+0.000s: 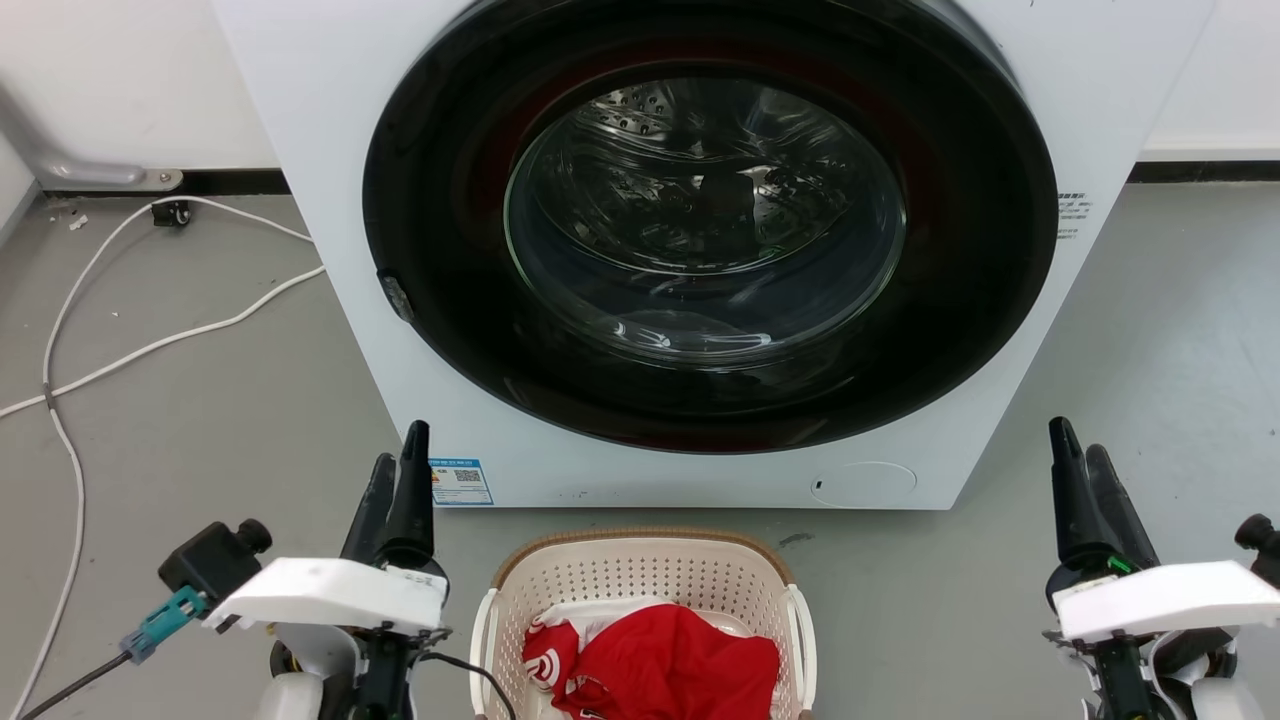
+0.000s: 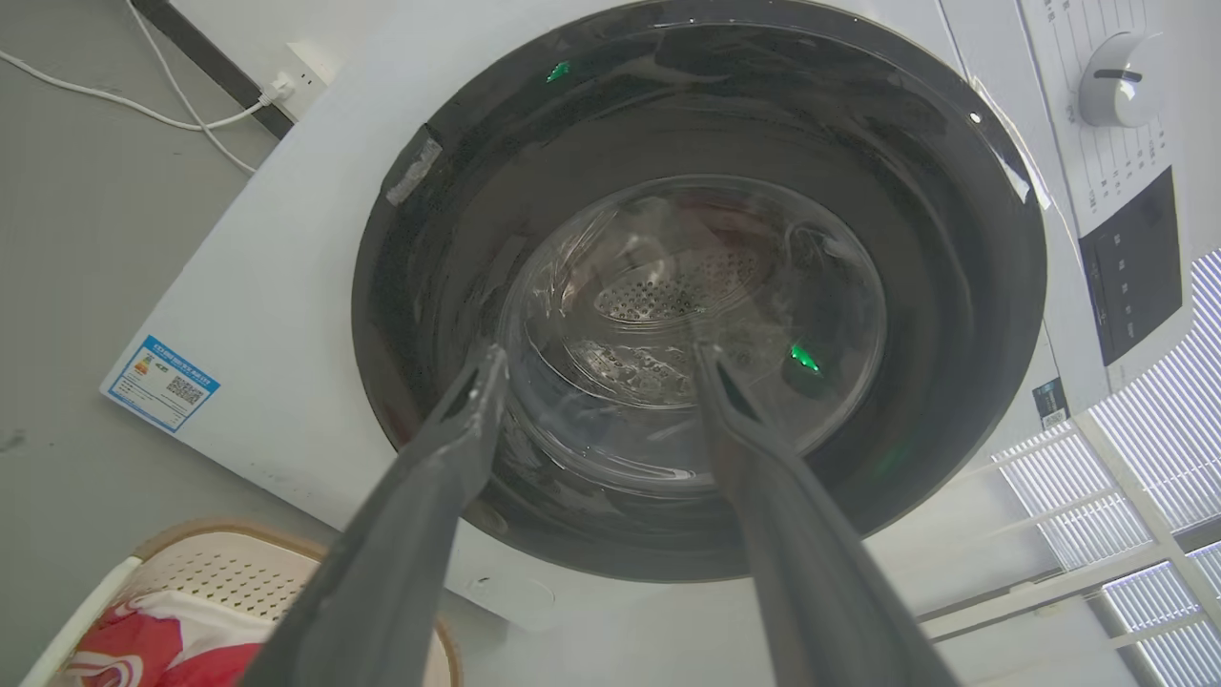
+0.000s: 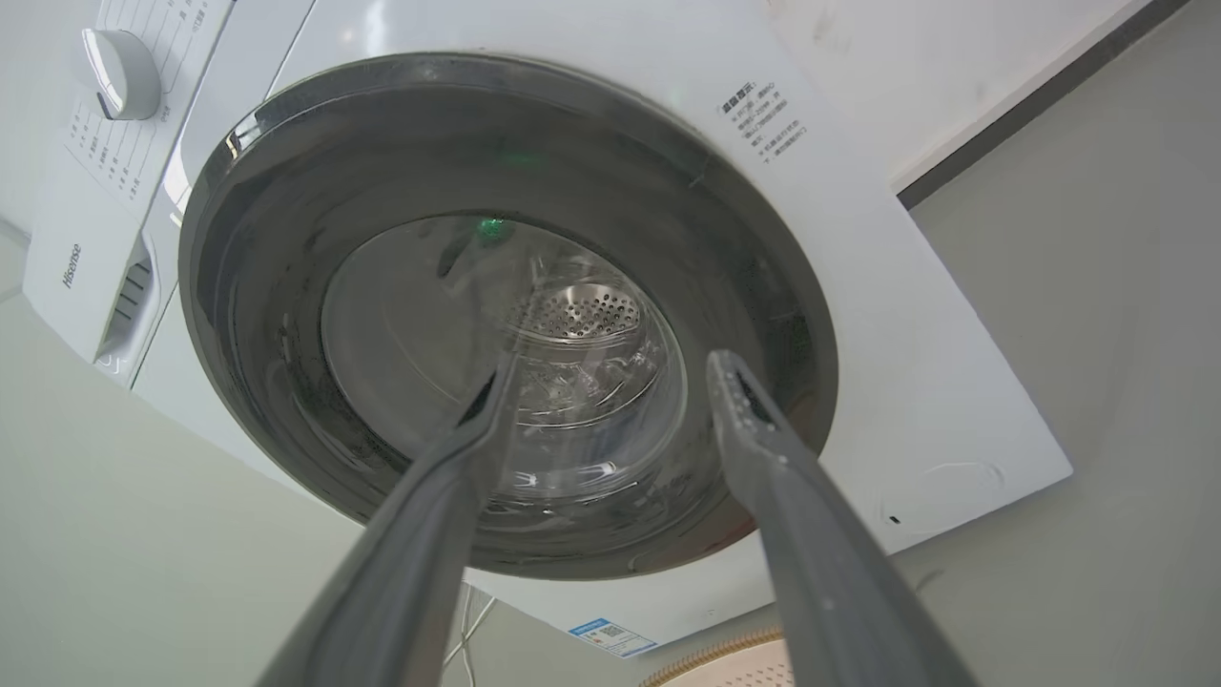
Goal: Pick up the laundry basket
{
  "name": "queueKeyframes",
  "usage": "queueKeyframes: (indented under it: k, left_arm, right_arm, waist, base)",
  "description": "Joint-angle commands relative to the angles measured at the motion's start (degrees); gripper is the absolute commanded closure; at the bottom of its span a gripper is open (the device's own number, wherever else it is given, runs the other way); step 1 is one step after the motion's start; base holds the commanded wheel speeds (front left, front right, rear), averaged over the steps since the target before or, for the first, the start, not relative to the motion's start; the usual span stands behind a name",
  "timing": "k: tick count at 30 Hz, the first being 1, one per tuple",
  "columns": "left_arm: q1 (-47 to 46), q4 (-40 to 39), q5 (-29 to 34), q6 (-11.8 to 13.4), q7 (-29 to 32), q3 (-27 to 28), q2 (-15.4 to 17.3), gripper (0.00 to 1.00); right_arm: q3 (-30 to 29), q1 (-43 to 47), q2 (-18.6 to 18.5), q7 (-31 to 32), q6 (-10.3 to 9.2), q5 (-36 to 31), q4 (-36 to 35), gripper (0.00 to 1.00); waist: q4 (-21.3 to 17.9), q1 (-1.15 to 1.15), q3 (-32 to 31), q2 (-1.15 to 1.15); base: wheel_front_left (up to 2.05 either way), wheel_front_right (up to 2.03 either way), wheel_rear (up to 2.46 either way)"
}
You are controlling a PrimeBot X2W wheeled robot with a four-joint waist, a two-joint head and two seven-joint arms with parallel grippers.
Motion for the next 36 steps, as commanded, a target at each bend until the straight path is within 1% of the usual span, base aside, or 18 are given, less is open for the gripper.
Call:
queueKeyframes:
  k: [1, 15, 36]
  left_arm:
    - [-1.65, -0.71, 2.98, 0.36, -0.73, -0.73, 0.13, 0.00]
    - [-2.44, 0.39, 16.38, 2.55, -3.06, -3.67, 0.04, 0.00]
    - [-3.17, 1.99, 31.19, 4.19, -5.95, -5.57, -0.07, 0.00]
  right_arm:
    - [0.30, -0.39, -0.01, -0.74, 0.07, -3.73, -1.16, 0.00]
    - [0.99, -0.01, 0.09, -3.16, 0.08, -19.66, -1.79, 0.00]
    - [1.22, 0.31, 0.18, -6.17, 0.11, -34.80, -0.47, 0.00]
  waist:
    - [0.00, 0.00, -0.02, 0.00]
    - [0.15, 0.00, 0.02, 0.00]
    - [0.44, 0.00, -0.04, 0.00]
  base:
    - [0.00, 0.00, 0.00]
    - [0.00, 0.00, 0.00]
    - [0.00, 0.00, 0.00]
